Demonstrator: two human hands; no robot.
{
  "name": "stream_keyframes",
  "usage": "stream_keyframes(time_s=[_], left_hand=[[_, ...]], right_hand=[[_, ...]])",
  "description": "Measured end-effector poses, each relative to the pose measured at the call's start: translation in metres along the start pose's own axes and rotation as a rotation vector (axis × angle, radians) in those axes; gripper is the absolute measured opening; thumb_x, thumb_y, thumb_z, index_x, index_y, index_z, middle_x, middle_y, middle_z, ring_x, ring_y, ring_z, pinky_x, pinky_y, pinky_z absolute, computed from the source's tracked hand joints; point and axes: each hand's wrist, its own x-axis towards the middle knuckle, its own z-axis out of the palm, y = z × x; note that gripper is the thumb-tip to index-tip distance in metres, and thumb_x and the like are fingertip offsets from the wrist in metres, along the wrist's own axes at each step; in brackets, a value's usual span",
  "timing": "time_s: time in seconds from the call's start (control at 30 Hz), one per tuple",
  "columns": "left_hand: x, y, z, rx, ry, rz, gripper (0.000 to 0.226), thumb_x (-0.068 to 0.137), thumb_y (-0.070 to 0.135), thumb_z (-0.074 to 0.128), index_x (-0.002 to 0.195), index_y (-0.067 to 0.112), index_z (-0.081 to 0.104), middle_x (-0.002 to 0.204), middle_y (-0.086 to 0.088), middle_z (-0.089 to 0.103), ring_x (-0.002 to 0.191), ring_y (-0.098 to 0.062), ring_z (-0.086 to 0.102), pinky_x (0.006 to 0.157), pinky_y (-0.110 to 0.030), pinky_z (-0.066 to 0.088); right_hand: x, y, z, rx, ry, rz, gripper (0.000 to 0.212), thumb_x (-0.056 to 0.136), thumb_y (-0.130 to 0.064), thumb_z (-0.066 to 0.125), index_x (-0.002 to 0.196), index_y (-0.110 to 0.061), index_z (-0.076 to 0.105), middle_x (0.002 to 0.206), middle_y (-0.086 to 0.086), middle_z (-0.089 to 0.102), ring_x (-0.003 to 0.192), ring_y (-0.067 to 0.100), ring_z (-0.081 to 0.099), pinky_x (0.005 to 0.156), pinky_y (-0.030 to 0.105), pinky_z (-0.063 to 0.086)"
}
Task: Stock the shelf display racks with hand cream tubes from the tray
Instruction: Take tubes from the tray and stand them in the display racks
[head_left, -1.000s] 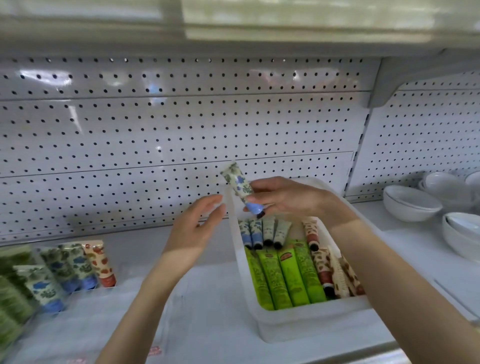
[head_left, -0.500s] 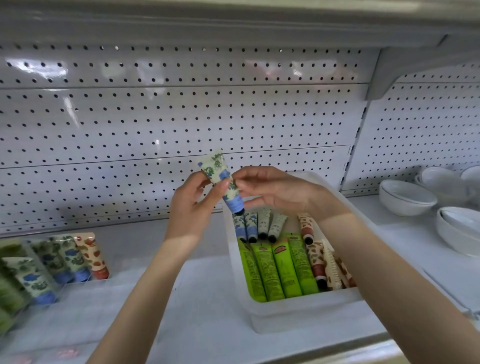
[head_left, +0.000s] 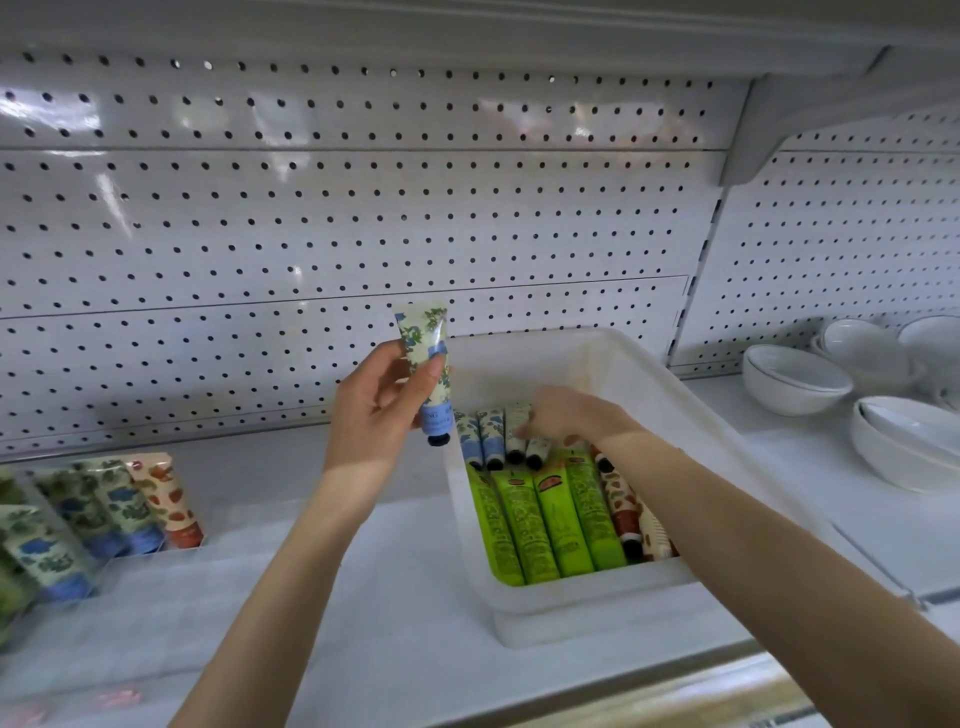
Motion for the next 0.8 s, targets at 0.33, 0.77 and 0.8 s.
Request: stream_keyframes(time_s=[0.33,0.77,0.8], left_hand=[[-0.003,-0.002,-0.002,0.014,0.006,-0.024,0.008,0.089,0.011,0.058,0.084,0.017,0.060,0.065,0.010,0.060,0.063,-0.002,0.058,0.062,-0.027,0.055],[-0.007,-0.001,-0.005,-0.005,0.037,-0.080,0.005,0.089,0.013,0.058,0.090,0.016,0.062,0.075,0.008,0.068,0.078,-0.006,0.066,0.065,-0.029,0.057],[-0.007,-0.001,-0.006,-0.006,0.046,-0.095,0.006,0.089,0.013,0.058,0.092,0.015,0.062,0.080,0.004,0.069,0.080,-0.007,0.066,0.066,-0.030,0.057]], right_hand=[[-0.013,0.000,-0.008,0.167,-0.069,0.026,0.061,0.083,-0.036,0.068,0.128,-0.001,0.047,0.127,0.009,0.055,0.104,0.024,0.059,0.087,0.031,0.047],[-0.013,-0.006,-0.017,0.585,-0.015,-0.114,0.051,0.087,-0.010,0.063,0.134,-0.003,0.044,0.125,0.013,0.054,0.096,0.022,0.054,0.075,0.029,0.049],[-0.014,-0.007,-0.019,0.609,0.001,-0.133,0.046,0.088,-0.011,0.063,0.130,-0.002,0.047,0.116,0.012,0.057,0.091,0.021,0.055,0.075,0.030,0.049]])
